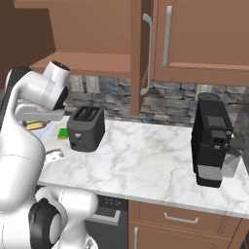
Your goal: Open the cabinet. Pick the sponge and place it next to the sink. Then close the cabinet.
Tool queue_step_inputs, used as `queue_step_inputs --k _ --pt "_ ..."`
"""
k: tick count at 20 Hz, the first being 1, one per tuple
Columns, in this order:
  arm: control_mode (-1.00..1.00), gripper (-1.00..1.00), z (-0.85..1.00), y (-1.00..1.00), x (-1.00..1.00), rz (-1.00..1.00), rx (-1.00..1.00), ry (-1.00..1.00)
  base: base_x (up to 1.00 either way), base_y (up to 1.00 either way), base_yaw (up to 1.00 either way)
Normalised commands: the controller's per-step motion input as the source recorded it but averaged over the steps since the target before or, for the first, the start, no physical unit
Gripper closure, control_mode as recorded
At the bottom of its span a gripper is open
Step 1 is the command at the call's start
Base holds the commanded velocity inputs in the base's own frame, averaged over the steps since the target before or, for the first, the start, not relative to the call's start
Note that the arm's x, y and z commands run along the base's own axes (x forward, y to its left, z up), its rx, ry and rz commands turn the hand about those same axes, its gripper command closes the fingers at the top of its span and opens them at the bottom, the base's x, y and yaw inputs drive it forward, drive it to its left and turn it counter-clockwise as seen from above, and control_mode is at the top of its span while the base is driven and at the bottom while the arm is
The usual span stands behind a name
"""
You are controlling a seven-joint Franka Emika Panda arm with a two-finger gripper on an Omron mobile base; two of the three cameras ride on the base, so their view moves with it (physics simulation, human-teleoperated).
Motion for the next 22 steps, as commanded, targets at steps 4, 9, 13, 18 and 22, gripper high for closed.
queue_step_inputs --k 4,9,13,18,22 --pt "-1.00 1.00 -0.29 0.10 0.00 0.10 0.00 0.00 0.00 0.00 0.00" --pt "-1.00 1.00 -0.20 0.12 -0.02 0.05 0.00 0.00 0.00 0.00 0.00" --pt "-1.00 1.00 -0.12 0.09 -0.01 0.00 0.00 0.00 0.00 0.00 0.00" --pt "-1.00 1.00 -0.18 0.15 0.00 0.00 0.00 0.00 0.00 0.00 0.00" --pt "-1.00 1.00 -0.24 0.16 0.00 0.00 0.00 0.00 0.00 0.00 0.00"
